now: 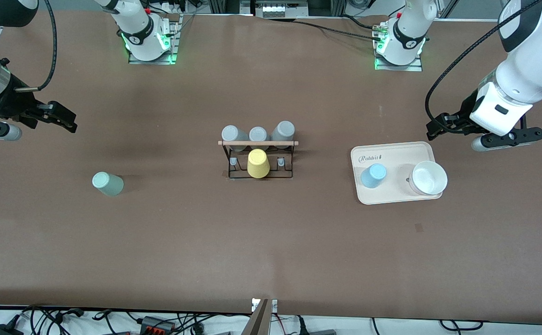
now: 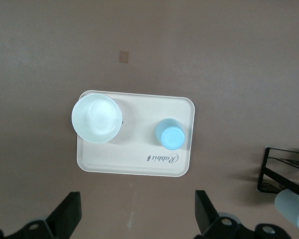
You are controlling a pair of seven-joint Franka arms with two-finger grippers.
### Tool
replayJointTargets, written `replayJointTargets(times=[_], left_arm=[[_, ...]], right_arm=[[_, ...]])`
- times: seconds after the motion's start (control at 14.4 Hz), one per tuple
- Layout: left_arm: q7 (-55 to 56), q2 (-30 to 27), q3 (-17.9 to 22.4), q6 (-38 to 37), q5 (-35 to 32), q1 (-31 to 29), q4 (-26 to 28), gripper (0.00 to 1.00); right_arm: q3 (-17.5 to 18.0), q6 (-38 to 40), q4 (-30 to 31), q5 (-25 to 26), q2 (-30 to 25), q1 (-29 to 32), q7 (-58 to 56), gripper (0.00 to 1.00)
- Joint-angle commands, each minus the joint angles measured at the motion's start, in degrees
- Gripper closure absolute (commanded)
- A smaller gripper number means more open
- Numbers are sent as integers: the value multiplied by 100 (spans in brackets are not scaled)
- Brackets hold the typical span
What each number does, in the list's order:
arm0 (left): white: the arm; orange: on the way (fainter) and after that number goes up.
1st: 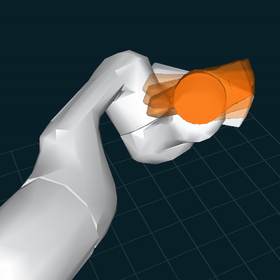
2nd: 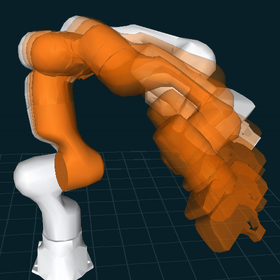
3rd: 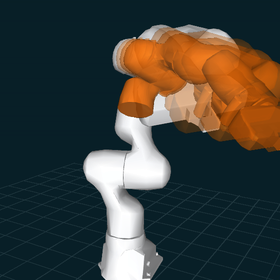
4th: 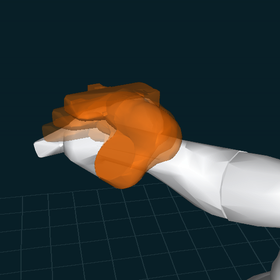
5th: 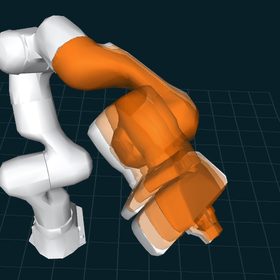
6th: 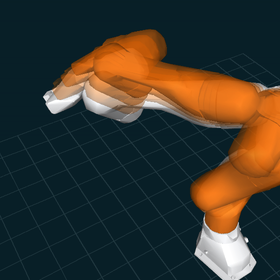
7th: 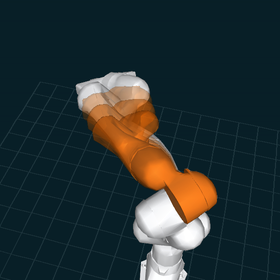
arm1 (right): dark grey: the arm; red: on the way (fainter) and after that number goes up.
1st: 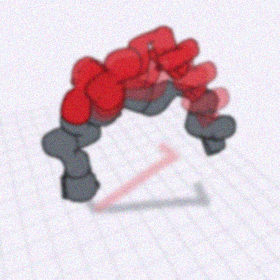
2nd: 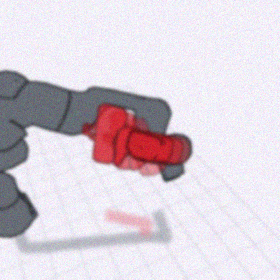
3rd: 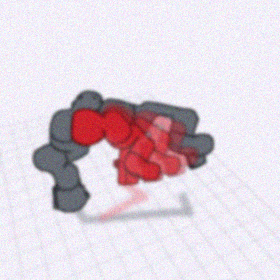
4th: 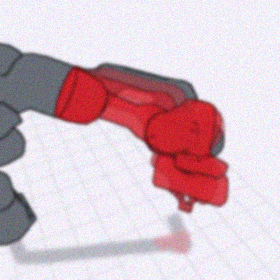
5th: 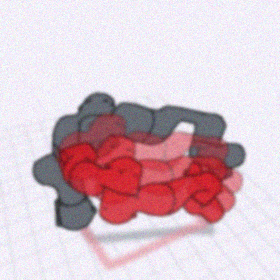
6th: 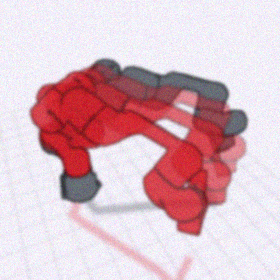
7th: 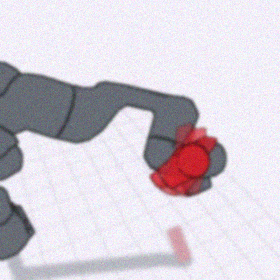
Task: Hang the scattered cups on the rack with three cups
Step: 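Move the left gripper over the light blue cup on the tray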
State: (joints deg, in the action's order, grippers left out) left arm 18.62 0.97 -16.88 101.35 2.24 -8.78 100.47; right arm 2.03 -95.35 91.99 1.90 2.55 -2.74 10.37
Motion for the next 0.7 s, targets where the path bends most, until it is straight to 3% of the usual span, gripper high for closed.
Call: replayJointTargets(times=[0.0,0.28,0.63], left_arm=[[-166,-123,45,17,136,-9,43,0],[-166,-53,36,17,136,8,43,0],[-157,973,-156,691,57,105,8,0]], right_arm=[[131,-8,11,21,9,151,-95,0],[114,-27,-76,29,-9,169,-141,0],[122,-10,-67,-6,-9,169,-80,0]])
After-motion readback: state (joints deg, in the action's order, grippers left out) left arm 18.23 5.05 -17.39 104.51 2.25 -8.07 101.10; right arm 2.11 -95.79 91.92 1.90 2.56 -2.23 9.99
